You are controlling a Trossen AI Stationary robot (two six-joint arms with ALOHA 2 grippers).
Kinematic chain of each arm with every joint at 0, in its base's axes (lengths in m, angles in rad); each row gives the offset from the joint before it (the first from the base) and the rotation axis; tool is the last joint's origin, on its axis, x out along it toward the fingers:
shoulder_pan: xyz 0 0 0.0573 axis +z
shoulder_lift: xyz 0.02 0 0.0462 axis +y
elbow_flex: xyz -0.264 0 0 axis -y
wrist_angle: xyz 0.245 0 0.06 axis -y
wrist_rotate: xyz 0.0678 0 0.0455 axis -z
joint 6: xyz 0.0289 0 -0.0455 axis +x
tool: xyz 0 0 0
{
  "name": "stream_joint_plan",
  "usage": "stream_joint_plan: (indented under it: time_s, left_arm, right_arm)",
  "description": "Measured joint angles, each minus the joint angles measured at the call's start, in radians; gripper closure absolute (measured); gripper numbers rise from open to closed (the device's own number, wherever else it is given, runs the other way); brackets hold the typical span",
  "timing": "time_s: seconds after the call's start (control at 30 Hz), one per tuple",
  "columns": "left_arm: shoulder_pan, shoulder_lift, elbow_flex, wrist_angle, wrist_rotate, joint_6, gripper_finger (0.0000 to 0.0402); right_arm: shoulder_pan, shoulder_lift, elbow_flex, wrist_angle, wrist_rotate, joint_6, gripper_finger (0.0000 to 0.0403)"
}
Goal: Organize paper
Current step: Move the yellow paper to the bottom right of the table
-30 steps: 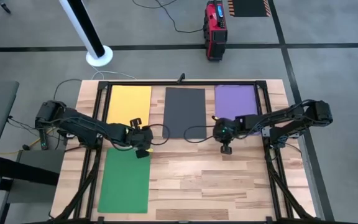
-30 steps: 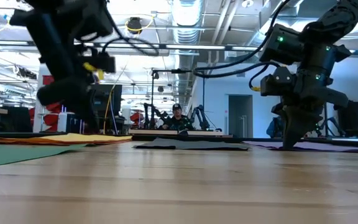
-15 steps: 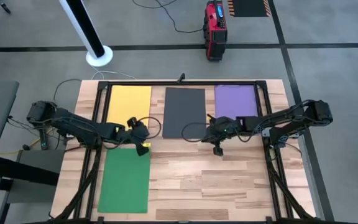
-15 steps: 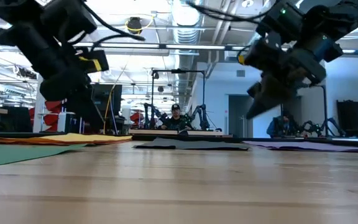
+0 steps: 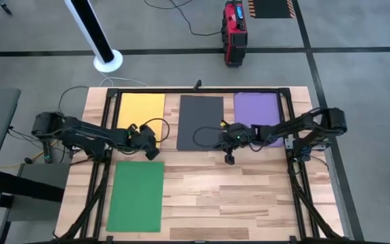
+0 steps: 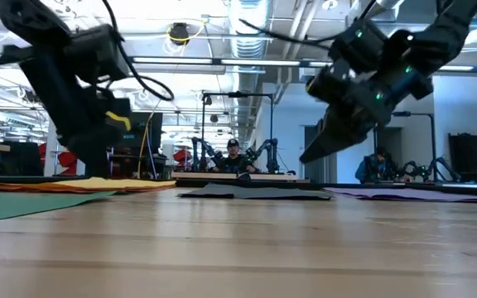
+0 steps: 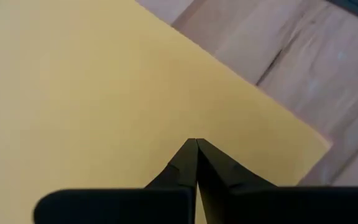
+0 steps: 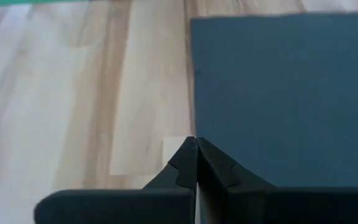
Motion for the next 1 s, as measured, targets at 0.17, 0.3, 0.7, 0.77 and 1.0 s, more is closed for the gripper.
stream_joint_plan:
  time_s: [0.17,0.3,0.7,0.77,1.0]
  left_arm:
    - [0.029,0.058,0.0,0.046,0.098,-0.014,0.0401]
    - [0.029,0.089,0.001,0.113,0.13,-0.012,0.0401]
    - [0.03,0.084,0.001,0.303,0.147,0.034,0.0401]
    - [0.021,0.067,0.001,0.307,0.146,0.029,0.0401]
    - [-0.039,-0.027,-0.061,0.497,0.146,0.046,0.0401]
  right_arm:
    - [-0.002,0.079,0.0,0.095,0.0,-0.002,0.0403]
    - [0.006,0.107,0.0,0.116,0.0,-0.001,0.0403]
    - [0.026,0.11,0.058,0.126,-0.008,-0.01,0.04]
    - [0.026,0.13,0.081,0.109,-0.008,-0.026,0.0391]
    - [0.025,0.231,0.191,0.084,-0.006,-0.093,0.0327]
